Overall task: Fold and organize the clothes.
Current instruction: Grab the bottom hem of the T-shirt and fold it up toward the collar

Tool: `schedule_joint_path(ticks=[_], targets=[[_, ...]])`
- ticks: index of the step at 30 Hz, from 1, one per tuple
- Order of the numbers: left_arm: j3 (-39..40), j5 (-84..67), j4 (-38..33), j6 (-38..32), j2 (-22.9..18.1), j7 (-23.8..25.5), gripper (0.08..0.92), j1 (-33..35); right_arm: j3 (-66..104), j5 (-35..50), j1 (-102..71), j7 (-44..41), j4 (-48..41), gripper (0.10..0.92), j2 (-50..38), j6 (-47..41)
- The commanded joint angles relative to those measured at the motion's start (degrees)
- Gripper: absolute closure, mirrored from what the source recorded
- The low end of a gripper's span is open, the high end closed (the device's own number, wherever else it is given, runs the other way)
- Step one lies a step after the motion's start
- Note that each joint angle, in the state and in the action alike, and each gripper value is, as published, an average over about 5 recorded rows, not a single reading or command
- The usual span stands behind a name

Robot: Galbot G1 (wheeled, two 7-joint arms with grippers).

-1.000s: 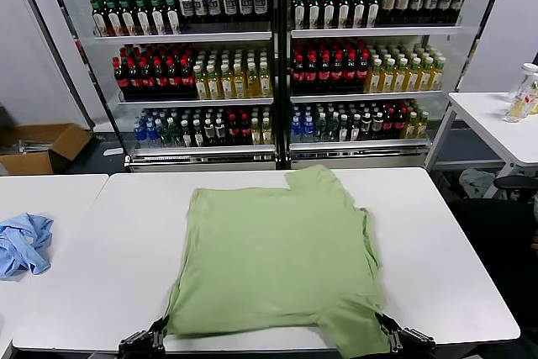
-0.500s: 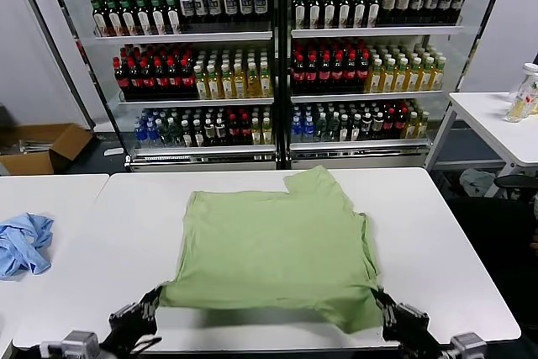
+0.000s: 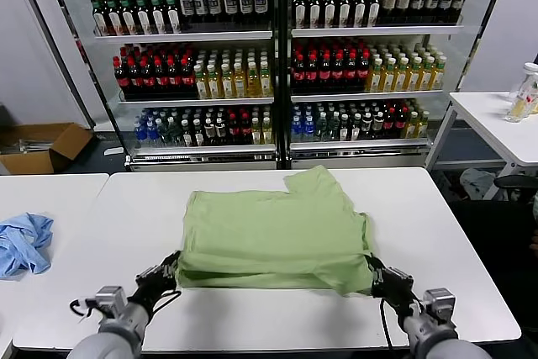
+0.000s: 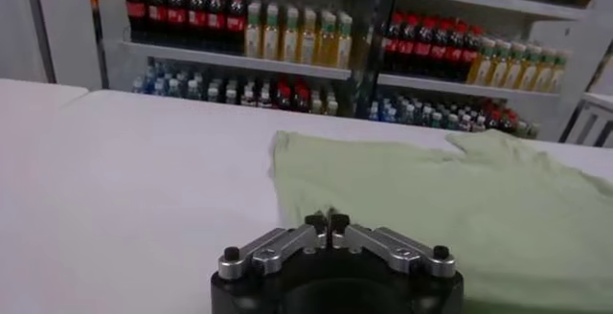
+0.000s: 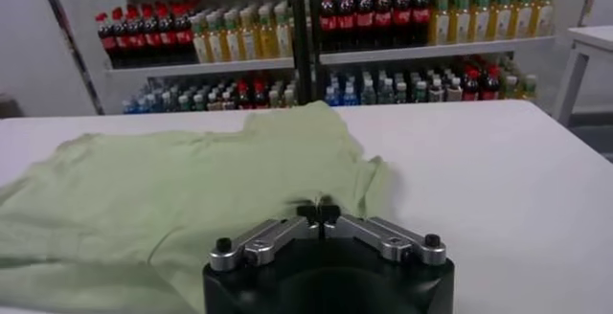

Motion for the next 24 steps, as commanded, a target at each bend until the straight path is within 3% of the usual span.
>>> schedule_joint_path(ticks=[1,11,18,24], targets=[[3.0,-0.4,9.2,-0.6,-0.5,0.5,0.915,-10.3,-1.8,-0.4,5.2,0.4,-3.5,0.919,0.2,-0.3],[4.1,3.3,15.3,0.5,0.1,0.7,0.894,-13.1,-5.1,-1.6,8.7,1.1,-7.6,0.901,1.7,-1.7],[4.5,8.1,18.9,-1.1,-1.0,1.3,0.705,-13.3,-6.3,-3.5,9.9,2.5,-10.7,0.711,3.5,-3.4],[1.7,5.4,12.8,-1.6,0.8,1.4,0.532,-10.5,-3.4,-2.9,7.2,2.7,-6.8,0.529,2.2,-3.9]])
